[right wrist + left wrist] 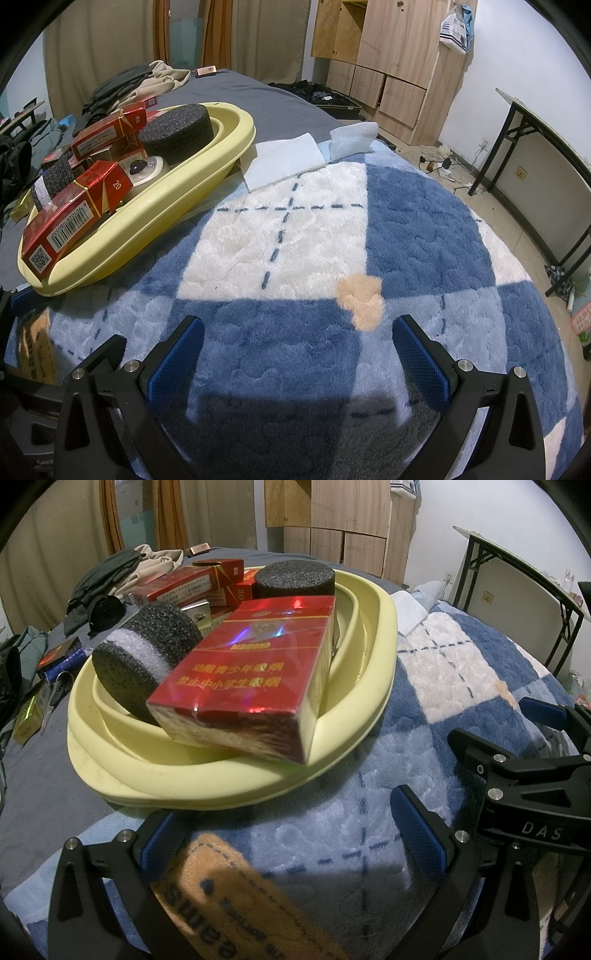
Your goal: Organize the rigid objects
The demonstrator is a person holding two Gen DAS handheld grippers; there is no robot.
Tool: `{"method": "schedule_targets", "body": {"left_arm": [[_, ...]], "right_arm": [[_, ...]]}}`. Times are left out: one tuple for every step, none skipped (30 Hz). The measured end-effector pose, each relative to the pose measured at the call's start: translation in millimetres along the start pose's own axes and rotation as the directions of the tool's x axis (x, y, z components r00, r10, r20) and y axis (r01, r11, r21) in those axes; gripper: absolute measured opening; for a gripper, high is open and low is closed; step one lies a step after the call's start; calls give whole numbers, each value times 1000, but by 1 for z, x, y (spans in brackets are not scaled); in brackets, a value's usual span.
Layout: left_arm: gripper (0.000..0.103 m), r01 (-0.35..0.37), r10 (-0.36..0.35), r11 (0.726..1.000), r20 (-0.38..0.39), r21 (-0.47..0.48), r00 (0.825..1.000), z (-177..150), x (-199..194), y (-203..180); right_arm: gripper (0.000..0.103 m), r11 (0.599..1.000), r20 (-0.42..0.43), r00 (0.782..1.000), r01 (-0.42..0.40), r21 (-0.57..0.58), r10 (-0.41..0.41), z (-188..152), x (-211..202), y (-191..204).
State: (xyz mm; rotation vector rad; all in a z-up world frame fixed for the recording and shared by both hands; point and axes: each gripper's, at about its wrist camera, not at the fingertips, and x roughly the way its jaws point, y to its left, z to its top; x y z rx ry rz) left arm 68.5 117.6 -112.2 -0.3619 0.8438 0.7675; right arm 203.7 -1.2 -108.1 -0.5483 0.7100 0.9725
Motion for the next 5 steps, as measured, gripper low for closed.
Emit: {"method": "schedule_targets", "body": {"left_arm": [[103,1,-1,1000,0,-1,1000,0,0,0],[103,1,-1,1000,1,-1,1000,0,0,0],[103,0,0,1000,1,0,1000,0,0,0],[103,-1,1,1000,1,1,1000,0,0,0],[103,0,0,1000,0,0,1000,0,0,0]], "right_arm": [[103,1000,0,1000,1,-1,-1,0,0,0],[103,1000,0,1000,1,-1,-1,0,0,0],[103,1000,0,1000,0,-1,0,0,0,0],[103,1000,0,1000,1,-1,-1,0,0,-1],[103,1000,0,1000,2,-2,-2,0,0,0]]}}
